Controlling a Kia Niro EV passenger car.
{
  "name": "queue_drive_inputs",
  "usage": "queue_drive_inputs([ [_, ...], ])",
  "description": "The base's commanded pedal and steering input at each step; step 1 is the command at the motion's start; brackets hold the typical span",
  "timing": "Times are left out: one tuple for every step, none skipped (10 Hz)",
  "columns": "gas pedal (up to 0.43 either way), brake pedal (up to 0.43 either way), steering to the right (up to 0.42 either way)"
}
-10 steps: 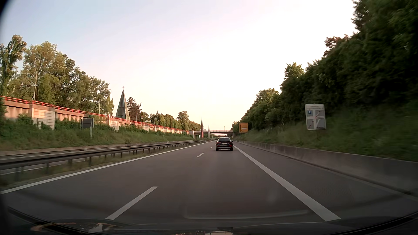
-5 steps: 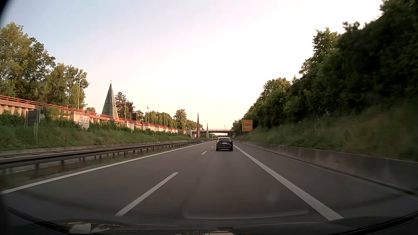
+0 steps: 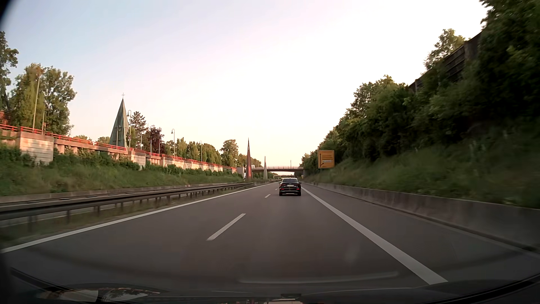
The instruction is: Follow the waypoints while adhering to traffic rules and regulations
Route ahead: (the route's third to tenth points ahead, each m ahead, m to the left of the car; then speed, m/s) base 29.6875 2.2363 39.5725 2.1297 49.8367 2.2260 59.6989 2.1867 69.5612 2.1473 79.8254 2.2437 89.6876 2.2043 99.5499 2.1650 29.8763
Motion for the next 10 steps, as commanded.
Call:
queue_drive_inputs([
  [0.331,0.018,-0.001],
  [0.331,0.018,-0.001],
  [0.331,0.018,-0.001],
  [0.319,0.018,-0.001],
  [0.299,0.018,-0.001],
  [0.280,0.018,0.000],
  [0.268,0.018,0.000],
  [0.260,0.018,0.000],
  [0.240,0.018,0.000],
  [0.228,0.012,0.000],
])
